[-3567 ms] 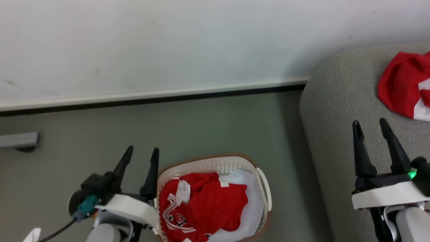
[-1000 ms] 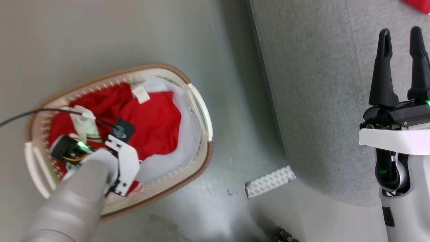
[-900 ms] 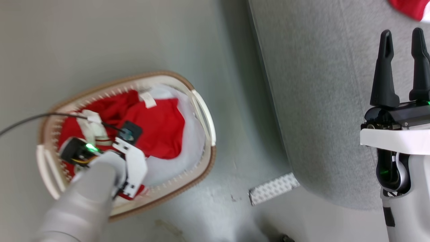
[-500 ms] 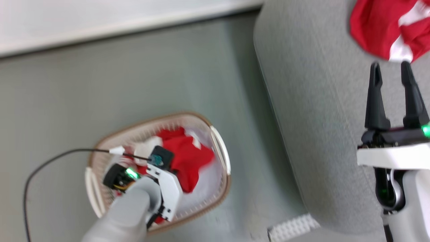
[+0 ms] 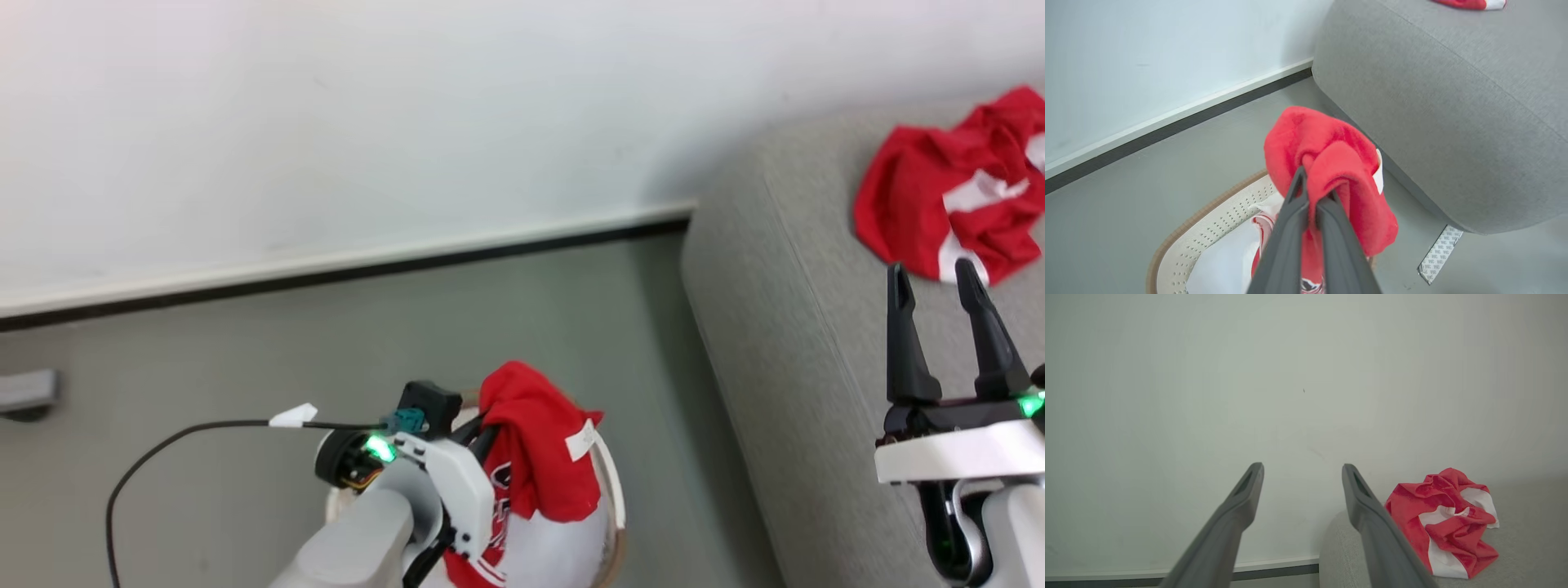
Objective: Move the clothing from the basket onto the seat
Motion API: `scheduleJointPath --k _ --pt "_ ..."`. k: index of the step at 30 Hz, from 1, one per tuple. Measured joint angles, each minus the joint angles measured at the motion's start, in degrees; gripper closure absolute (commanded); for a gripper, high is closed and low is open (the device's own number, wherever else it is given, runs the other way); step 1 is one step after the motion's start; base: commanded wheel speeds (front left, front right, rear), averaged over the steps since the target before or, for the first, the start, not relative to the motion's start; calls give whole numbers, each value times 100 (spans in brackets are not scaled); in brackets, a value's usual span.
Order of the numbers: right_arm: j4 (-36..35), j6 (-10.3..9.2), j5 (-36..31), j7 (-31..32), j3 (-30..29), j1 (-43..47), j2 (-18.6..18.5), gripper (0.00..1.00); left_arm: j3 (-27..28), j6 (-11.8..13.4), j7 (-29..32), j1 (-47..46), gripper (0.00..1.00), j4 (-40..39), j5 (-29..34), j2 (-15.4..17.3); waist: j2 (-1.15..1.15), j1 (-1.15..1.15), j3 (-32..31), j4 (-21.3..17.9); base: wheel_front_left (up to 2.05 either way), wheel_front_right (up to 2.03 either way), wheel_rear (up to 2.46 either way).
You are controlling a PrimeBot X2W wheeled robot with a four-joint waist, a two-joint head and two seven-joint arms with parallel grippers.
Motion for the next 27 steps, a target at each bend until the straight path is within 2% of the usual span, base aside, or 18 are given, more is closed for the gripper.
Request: scheduleJointPath --k 10,17,27 --pt "102 0 448 0 277 414 7 0 339 5 -136 -24 100 -1109 -296 97 0 1 -762 577 0 0 0" --pt "208 0 604 -1 542 616 -4 0 597 189 -119 -20 100 -2107 -449 427 0 1 -1153 814 0 0 0" --pt "293 0 662 -1 791 834 59 0 784 594 491 127 100 -3666 -591 975 0 2 -1360 965 0 0 0"
